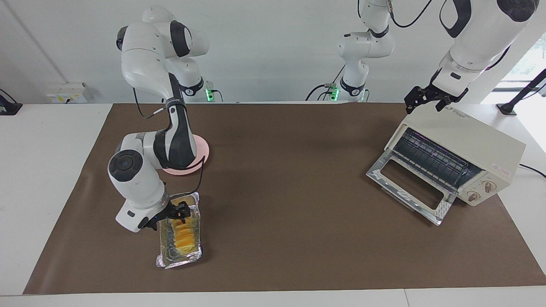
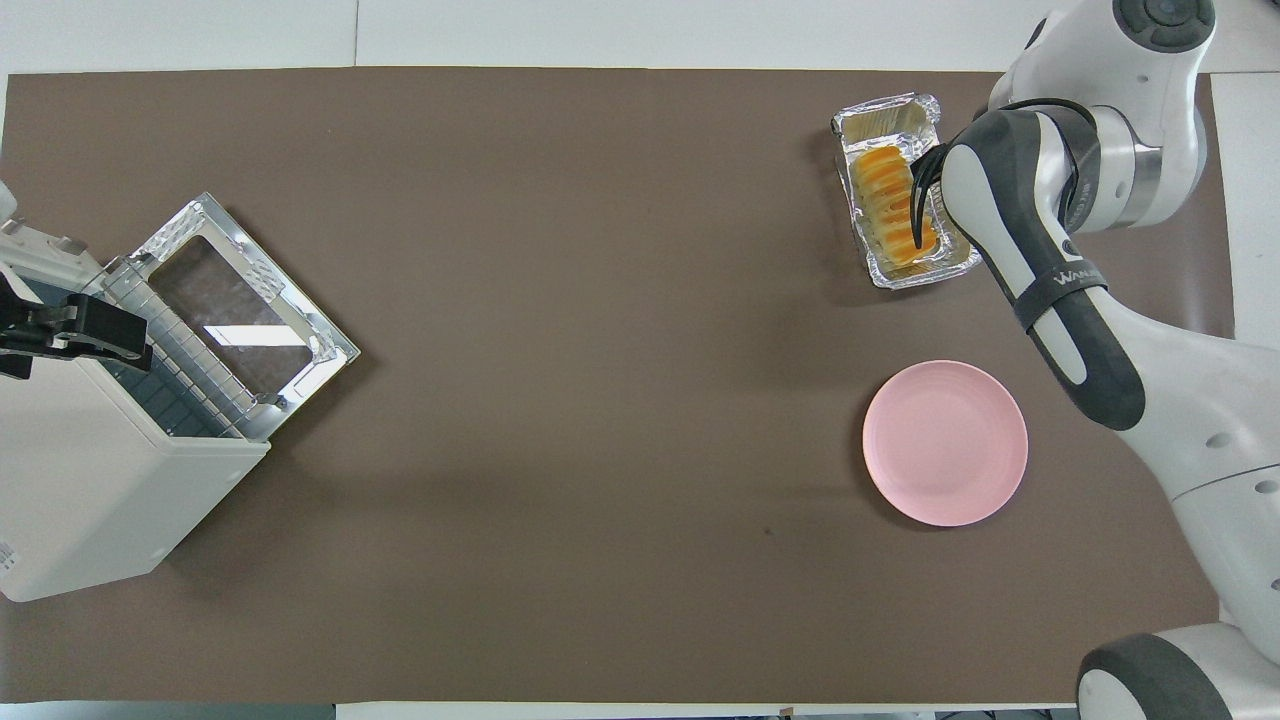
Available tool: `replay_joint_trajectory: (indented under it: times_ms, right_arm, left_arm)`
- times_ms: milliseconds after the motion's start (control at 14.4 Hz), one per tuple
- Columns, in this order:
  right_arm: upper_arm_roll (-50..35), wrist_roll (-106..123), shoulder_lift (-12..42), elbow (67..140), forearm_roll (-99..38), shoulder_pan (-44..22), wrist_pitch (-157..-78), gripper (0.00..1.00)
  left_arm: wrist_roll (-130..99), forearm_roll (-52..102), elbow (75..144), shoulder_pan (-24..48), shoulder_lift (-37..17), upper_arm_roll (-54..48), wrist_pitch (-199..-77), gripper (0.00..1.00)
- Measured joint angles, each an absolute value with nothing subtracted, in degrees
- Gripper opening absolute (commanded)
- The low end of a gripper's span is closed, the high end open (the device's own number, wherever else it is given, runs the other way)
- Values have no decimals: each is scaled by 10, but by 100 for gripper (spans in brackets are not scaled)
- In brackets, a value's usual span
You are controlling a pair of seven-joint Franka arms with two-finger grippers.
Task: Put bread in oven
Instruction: 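Lower the bread into the foil tray and open the right gripper, then grasp the foil tray with the right gripper and slide it toward the oven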
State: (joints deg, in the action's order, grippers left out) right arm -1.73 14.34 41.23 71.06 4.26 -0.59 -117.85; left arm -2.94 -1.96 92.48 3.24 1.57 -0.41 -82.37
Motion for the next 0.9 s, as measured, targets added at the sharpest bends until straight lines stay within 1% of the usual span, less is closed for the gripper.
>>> replay_joint_trajectory:
  times_ms: [69,139,208,486,625,764,903]
  right_arm:
    - [-17,148,413,728,45,-5,-1206,53]
    - [-17,153,413,747,47,-4,-1230,19]
    - [-17,157,413,762,48,-4,-1247,0]
    - [-17,158,411,774,48,-4,-1252,0]
    - [-18,158,405,771,47,-4,-1228,0]
    - [-23,151,397,752,46,-7,-1158,0]
    - [-28,123,389,709,43,-21,-1068,0]
  left_arm:
    - [-29,-20,925,32,16,-4,-824,100]
    - [-29,-20,925,32,16,-4,-824,100]
    - [-29,-20,925,32,16,-4,-824,100]
    - [-29,-20,925,32,16,-4,-824,100]
    - [-29,-20,925,32,16,-4,-824,100]
    - [-29,-20,925,32,16,-4,-824,100]
    - [-29,-20,925,32,16,-4,-824,100]
